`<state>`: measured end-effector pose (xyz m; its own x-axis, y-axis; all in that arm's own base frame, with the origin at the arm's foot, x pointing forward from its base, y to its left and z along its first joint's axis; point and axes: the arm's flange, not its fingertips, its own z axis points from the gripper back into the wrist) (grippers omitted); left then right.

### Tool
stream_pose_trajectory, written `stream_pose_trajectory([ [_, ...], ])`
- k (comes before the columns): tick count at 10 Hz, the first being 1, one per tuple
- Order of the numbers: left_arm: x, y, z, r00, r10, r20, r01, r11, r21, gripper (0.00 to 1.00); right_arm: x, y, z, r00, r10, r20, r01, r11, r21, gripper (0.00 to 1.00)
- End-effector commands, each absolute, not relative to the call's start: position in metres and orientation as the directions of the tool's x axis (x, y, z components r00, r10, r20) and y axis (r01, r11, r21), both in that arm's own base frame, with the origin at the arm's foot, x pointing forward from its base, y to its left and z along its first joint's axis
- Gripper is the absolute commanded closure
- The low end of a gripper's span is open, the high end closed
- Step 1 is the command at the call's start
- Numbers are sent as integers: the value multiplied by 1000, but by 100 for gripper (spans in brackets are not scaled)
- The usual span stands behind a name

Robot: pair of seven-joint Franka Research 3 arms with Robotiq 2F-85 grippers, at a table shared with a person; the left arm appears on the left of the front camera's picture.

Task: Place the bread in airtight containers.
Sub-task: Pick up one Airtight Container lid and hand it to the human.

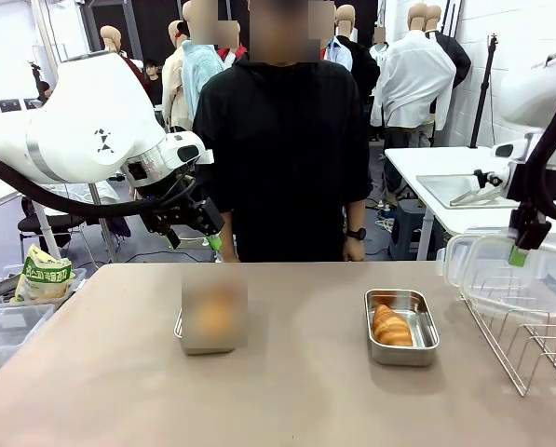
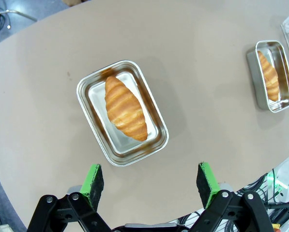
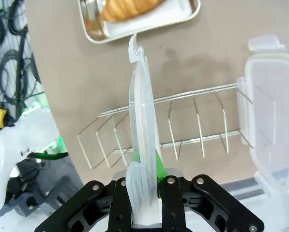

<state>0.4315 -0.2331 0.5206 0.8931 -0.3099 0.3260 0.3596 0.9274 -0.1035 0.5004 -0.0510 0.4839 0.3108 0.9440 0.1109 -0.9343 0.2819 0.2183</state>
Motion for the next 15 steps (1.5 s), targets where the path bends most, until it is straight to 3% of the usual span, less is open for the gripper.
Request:
stream_pose_trajectory([
  [1, 431, -232, 522, 893, -308, 328, 358, 928, -103, 0, 482, -45, 515, 323, 945, 61, -925, 301, 232, 100],
  [3, 431, -232, 522, 893, -308, 328, 358, 928, -103, 0, 478, -35, 560, 269, 963, 28, -958, 264, 108, 100],
  [6, 431, -232, 522, 893, -308, 328, 358, 928, -103, 0, 488, 23, 618, 95, 993, -65, -995, 96, 3, 100],
  [7, 431, -232, 522, 893, -308, 328, 358, 928, -103, 0, 495, 41, 637, 40, 998, -53, -999, 38, -28, 100],
  [9, 431, -232, 522, 893, -308, 328, 358, 928, -103, 0, 519, 79, 673, -91, 996, 20, -971, -84, -225, 100],
  [12, 431, -232, 522, 893, -308, 328, 358, 928, -103, 0, 531, 134, 691, -286, 958, 20, -843, -241, -481, 100],
  [15, 431, -232, 522, 893, -308, 328, 358, 928, -103, 0, 548, 157, 671, -375, 926, 44, -825, -311, -472, 100],
])
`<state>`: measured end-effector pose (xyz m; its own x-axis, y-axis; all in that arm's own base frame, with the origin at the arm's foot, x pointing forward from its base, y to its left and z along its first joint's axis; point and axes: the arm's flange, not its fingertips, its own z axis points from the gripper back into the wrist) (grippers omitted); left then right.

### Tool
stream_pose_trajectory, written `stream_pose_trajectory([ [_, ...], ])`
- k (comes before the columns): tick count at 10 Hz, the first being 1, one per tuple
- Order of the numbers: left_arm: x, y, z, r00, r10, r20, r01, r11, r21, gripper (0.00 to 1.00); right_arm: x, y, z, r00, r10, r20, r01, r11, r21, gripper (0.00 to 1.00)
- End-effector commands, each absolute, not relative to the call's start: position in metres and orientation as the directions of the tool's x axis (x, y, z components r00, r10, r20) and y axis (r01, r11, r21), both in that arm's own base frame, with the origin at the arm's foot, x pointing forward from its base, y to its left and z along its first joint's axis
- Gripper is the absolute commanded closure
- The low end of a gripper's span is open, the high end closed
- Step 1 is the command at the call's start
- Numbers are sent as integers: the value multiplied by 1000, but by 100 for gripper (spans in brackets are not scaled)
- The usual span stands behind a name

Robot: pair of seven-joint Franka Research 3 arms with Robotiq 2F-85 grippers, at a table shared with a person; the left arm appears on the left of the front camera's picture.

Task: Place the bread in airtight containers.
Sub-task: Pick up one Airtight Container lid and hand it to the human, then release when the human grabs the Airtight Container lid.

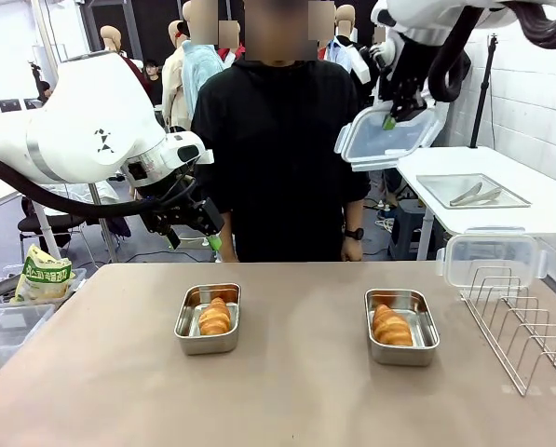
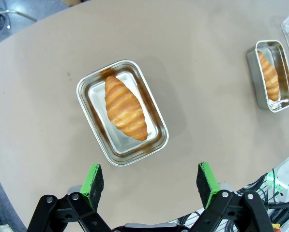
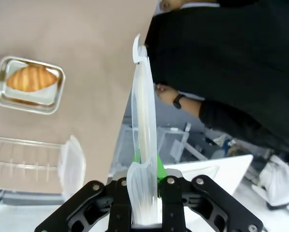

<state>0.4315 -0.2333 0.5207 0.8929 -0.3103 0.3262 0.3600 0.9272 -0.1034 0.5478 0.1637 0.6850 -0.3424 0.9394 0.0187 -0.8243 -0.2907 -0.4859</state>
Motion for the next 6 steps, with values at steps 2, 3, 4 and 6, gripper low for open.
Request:
stream_pose_trajectory([
  [2, 431, -232, 522, 893, -308, 328, 358, 928, -103, 0, 548, 164, 685, -342, 939, 19, -824, -291, -486, 100],
  [3, 431, -232, 522, 893, -308, 328, 358, 928, -103, 0, 548, 164, 685, -342, 939, 19, -824, -291, -486, 100],
  [4, 431, -232, 522, 893, -308, 328, 358, 928, -103, 0, 548, 164, 685, -342, 939, 19, -824, -291, -486, 100],
  [6, 431, -232, 522, 893, -308, 328, 358, 928, -103, 0, 548, 164, 685, -342, 939, 19, -824, -291, -486, 100],
])
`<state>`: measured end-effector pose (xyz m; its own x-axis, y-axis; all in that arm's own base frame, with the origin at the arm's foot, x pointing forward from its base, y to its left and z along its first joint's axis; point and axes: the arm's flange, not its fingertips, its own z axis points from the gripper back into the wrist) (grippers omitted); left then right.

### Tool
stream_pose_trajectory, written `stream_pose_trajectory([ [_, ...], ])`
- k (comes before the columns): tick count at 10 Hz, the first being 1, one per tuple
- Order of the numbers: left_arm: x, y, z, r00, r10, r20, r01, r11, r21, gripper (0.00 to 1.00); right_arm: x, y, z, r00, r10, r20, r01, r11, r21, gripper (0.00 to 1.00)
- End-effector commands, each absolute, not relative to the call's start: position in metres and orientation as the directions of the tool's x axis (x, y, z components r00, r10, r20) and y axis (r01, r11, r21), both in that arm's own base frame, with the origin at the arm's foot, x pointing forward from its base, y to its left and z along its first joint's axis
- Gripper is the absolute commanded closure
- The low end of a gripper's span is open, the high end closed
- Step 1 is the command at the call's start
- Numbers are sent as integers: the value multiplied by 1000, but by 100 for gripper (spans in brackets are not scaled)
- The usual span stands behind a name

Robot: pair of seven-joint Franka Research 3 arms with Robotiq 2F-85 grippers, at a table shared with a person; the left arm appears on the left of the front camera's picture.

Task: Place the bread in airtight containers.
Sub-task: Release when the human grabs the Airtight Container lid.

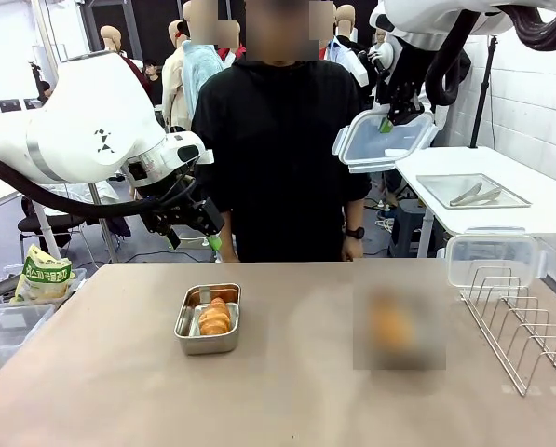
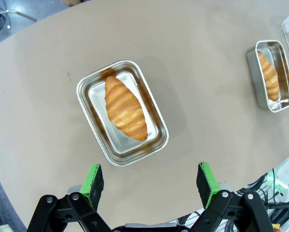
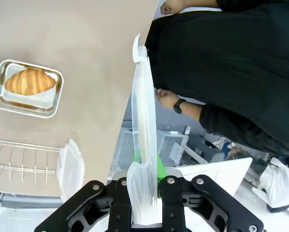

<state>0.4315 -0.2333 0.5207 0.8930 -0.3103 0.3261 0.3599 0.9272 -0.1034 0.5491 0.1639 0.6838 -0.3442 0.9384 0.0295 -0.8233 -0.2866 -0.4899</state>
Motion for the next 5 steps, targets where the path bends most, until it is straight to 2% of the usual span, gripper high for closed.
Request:
stream_pose_trajectory([
  [1, 431, -232, 522, 893, -308, 328, 358, 928, -103, 0, 548, 164, 685, -342, 939, 19, -824, -291, -486, 100],
  [5, 431, -232, 522, 893, -308, 328, 358, 928, -103, 0, 548, 164, 685, -342, 939, 19, -824, -291, -486, 100],
])
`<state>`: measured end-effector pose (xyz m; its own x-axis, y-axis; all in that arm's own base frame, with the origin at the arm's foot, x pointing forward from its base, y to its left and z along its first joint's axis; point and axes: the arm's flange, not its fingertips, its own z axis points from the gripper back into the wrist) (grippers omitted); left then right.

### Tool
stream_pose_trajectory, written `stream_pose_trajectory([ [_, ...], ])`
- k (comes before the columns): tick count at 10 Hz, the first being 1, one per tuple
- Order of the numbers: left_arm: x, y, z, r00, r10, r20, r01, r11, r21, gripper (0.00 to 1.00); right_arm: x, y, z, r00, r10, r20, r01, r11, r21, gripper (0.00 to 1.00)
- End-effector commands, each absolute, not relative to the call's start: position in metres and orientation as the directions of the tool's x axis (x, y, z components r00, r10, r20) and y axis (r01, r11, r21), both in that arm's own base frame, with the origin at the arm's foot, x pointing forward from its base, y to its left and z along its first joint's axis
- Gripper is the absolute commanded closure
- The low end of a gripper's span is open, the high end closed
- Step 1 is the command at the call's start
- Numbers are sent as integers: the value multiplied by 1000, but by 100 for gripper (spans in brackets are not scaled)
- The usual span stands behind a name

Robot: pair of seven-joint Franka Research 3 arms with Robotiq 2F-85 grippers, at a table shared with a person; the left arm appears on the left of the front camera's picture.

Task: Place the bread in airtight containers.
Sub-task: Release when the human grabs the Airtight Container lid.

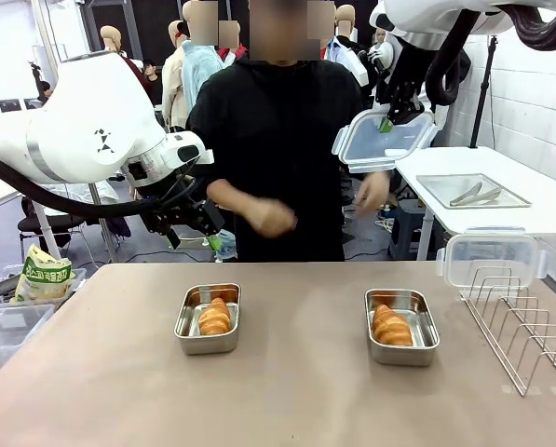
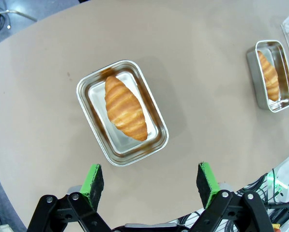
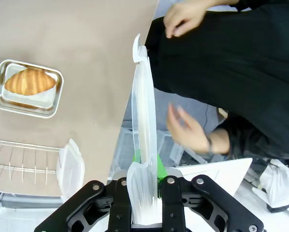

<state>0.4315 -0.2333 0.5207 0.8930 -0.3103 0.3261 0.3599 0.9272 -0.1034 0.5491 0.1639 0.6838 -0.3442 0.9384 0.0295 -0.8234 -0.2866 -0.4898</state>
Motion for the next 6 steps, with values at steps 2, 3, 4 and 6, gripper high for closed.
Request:
stream_pose_trajectory([
  [2, 431, -232, 522, 893, -308, 328, 358, 928, -103, 0, 548, 164, 685, -342, 939, 19, -824, -291, -486, 100],
  [3, 431, -232, 522, 893, -308, 328, 358, 928, -103, 0, 548, 164, 685, -342, 939, 19, -824, -291, -486, 100],
  [4, 431, -232, 522, 893, -308, 328, 358, 928, -103, 0, 548, 164, 685, -342, 939, 19, -824, -291, -486, 100],
  [6, 431, -232, 522, 893, -308, 328, 358, 928, -103, 0, 548, 164, 685, -342, 939, 19, -824, -291, -486, 100],
])
